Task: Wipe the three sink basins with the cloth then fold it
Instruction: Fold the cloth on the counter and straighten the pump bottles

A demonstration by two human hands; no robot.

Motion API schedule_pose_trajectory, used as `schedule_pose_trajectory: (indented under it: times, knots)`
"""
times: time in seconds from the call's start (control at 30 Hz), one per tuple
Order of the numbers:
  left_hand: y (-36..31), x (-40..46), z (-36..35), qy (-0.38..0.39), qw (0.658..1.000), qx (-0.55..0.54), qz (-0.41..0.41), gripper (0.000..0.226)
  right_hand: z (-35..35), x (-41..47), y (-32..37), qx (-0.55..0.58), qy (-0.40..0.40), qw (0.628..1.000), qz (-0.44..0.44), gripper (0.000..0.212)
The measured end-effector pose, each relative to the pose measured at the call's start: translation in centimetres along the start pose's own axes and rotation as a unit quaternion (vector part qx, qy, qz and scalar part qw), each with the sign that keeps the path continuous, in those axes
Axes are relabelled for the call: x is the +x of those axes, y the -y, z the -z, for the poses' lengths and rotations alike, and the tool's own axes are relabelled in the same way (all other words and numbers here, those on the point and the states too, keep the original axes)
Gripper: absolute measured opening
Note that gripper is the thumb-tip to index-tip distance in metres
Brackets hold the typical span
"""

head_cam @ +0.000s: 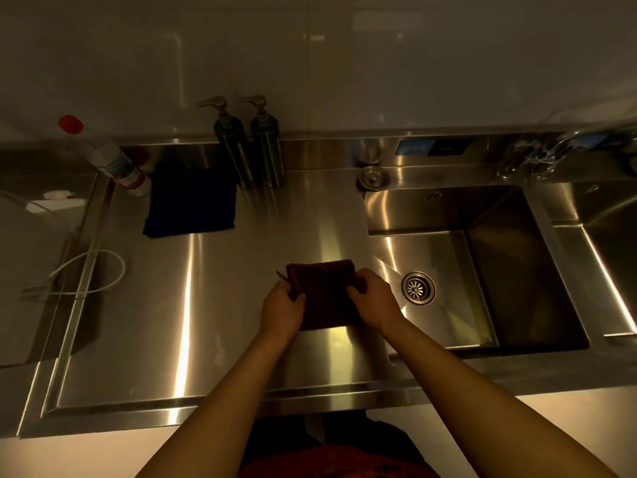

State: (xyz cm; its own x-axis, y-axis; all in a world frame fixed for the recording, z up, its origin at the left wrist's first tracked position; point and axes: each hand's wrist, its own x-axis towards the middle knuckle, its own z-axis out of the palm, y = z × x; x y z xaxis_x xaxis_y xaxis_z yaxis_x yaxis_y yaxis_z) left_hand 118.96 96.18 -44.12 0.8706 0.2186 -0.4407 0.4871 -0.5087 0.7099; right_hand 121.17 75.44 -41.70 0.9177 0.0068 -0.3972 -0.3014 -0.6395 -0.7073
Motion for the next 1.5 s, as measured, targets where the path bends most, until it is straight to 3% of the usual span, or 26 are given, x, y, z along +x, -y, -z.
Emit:
schedule_pose_trajectory:
  times: [0.17, 0.4, 0.53, 0.93, 1.33, 1.5]
  knots:
    - [0.2, 0.3, 2.1, -0.017, 0.999, -0.043, -0.008, 0.007, -0.3, 0.6, 2.2, 0.011, 0.003, 0.999, 0.03, 0.011]
    - [1.5, 2.2, 8.4, -0.066, 0.995, -0.069, -0.035, 0.018, -3.2, 2.8, 7.9, 0.029, 0.022, 0.996, 0.077, 0.019]
    - [3.1, 3.9, 12.8, -0.091, 0.992, -0.081, -0.043, 0.009, -6.1, 4.8, 12.1, 0.037, 0.04, 0.994, 0.094, 0.019]
    - [5.9, 12.8, 24.1, -0.179, 0.982, -0.03, -0.05, 0.02, -14.0, 12.5, 23.3, 0.047, 0.039, 0.991, 0.117, 0.024]
    - [4.9, 22.0, 28.4, -0.178, 0.98, -0.016, -0.085, 0.025, -17.9, 20.4, 28.3, 0.031, -0.004, 0.994, 0.103, 0.028]
    - [3.9, 24.8, 28.7, -0.153, 0.984, -0.033, -0.087, 0.029, -18.4, 22.1, 29.3, 0.012, 0.001, 0.998, 0.061, 0.043]
